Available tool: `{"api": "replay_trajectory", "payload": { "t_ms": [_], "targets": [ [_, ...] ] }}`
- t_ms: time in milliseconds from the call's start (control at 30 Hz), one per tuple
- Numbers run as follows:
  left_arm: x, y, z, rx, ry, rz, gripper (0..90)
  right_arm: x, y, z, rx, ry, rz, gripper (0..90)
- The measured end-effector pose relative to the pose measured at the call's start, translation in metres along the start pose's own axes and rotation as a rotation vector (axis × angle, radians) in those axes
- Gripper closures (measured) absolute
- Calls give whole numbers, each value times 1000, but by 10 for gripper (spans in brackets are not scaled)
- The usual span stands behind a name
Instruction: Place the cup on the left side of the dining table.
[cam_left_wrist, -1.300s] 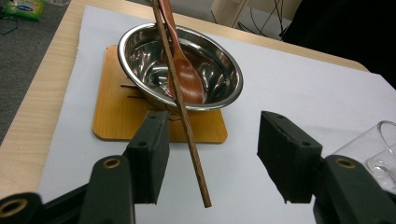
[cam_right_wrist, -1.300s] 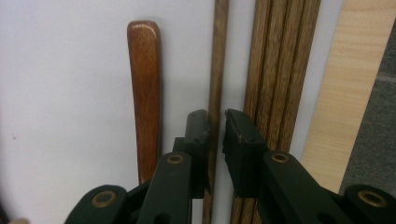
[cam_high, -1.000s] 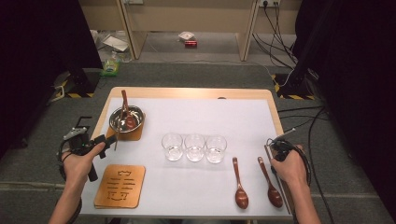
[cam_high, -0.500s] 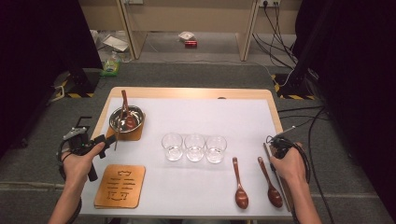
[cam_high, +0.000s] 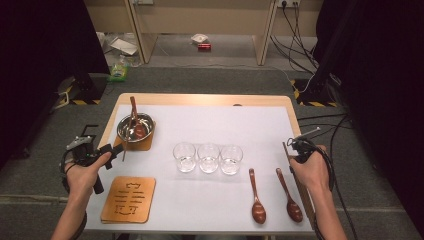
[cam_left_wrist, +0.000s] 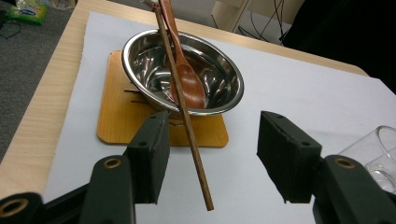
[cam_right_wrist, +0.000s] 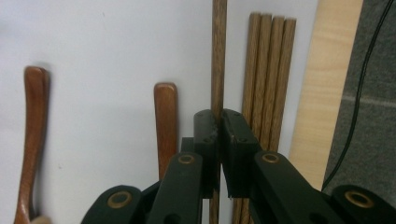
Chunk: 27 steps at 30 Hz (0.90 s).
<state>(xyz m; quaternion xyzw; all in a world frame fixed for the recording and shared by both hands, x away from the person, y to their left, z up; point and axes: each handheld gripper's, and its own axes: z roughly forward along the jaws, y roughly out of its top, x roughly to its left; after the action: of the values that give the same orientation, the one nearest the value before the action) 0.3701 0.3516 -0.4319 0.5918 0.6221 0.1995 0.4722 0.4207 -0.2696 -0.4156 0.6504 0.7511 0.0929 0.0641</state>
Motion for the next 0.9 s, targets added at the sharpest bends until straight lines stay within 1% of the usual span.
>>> {"api": "replay_trajectory", "payload": {
  "t_ms": [100, 133, 200, 267, 333, 500, 700, 733, 833, 900],
  "targets": [
    [0, 1, -1, -4, 1, 1, 429, 1, 3, -5, -29, 2, -2, 855],
    [0, 1, -1, -6, 0, 1, 429, 1, 4, -6, -42, 7, -11, 855],
    [0, 1, -1, -8, 1, 1, 429, 2, 6, -9, -61, 2, -3, 855],
    [0, 1, -1, -7, 0, -1, 430, 3, 8, -13, -89, 9, 3, 855],
    [-1, 1, -1, -8, 1, 1, 430, 3, 10, -16, -123, 3, 0, 855],
    [-1, 1, -1, -11, 3, -1, 430, 2, 13, -22, -173, 5, 7, 855],
    [0, 1, -1, -10, 1, 3, 432, 1, 15, -30, -233, 4, 26, 855],
    [0, 1, -1, -10, 0, 3, 432, 1, 15, -31, -244, 4, 23, 855],
    [0, 1, -1, -10, 0, 3, 432, 1, 17, -34, -273, 7, 37, 854],
    [0, 1, -1, -10, 0, 3, 432, 1, 19, -36, -290, 8, 33, 855]
  ]
}}
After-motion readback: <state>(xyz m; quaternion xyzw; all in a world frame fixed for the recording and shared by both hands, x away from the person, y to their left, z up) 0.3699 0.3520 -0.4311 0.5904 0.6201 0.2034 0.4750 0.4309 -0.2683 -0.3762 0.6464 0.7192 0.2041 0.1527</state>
